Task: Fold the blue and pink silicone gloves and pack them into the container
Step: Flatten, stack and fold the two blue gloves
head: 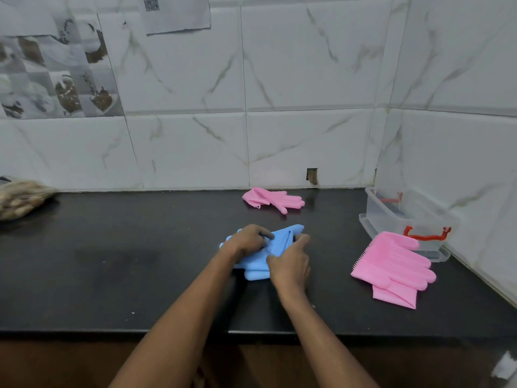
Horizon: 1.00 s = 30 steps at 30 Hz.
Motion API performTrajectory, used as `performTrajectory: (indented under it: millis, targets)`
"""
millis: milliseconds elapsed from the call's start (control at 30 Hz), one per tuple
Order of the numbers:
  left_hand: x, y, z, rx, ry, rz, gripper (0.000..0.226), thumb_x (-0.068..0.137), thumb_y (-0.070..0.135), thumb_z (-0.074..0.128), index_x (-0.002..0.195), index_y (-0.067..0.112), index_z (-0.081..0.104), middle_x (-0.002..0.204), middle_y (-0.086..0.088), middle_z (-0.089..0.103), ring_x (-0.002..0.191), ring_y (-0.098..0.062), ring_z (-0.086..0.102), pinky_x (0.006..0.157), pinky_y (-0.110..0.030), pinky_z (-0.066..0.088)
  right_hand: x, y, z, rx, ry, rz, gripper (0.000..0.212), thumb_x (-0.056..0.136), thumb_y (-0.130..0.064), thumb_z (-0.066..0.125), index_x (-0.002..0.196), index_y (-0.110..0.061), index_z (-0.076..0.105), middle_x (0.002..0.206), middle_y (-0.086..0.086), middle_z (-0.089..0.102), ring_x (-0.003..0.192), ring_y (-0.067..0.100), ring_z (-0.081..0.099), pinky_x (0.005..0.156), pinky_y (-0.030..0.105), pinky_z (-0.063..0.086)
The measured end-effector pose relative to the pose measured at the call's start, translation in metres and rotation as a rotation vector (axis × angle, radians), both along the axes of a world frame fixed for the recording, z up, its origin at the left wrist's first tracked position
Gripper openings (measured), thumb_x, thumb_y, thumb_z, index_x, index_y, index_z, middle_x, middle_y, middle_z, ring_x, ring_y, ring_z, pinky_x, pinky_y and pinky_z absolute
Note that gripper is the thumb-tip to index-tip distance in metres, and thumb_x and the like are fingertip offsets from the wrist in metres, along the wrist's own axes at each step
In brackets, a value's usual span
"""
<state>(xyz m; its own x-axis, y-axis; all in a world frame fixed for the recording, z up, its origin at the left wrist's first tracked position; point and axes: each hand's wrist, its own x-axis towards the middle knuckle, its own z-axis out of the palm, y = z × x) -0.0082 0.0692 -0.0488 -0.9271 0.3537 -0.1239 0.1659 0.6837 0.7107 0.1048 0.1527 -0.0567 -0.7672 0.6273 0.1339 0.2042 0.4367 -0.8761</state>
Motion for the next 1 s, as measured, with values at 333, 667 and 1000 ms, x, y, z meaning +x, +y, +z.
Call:
performTrajectory:
  millis: [333, 667, 1000]
  targets:
    - [-0.016, -0.027, 0.027, 0.648, -0.660, 0.099, 0.118, 0.047, 0.084, 0.071, 0.118, -0.010, 0.060, 0.122, -0.023, 0.066, 0.115, -0.035, 0.063, 0.101, -0.045, 0.049, 0.002, -0.023, -0.016, 0.630, 0.087, 0.160, 0.037, 0.089, -0.007, 0.048, 0.121, -0.026, 0.044, 0.110, -0.001, 0.055, 0.097, 0.022, 0.052, 0.079, 0.034, 0.044]
    - [-0.013, 0.004, 0.034, 0.264, -0.237, 0.307, 0.022, 0.089, 0.028, 0.064, 0.089, 0.006, 0.059, 0.088, -0.008, 0.063, 0.079, -0.022, 0.062, 0.067, -0.032, 0.052, 0.000, -0.007, -0.021, 0.111, 0.155, 0.400, 0.056, 0.074, -0.007, 0.060, 0.126, -0.021, 0.042, 0.125, 0.002, 0.051, 0.104, 0.019, 0.052, 0.073, 0.025, 0.041]
    - [-0.007, -0.028, 0.021, 0.623, -0.425, 0.323, 0.008, 0.089, 0.001, 0.056, 0.097, -0.001, 0.060, 0.098, -0.021, 0.065, 0.092, -0.034, 0.062, 0.088, -0.046, 0.054, -0.017, -0.005, -0.019, 0.238, -0.026, 0.569, 0.052, 0.105, -0.037, 0.028, 0.154, -0.024, 0.024, 0.164, 0.008, 0.006, 0.150, 0.022, 0.012, 0.119, 0.033, 0.016]
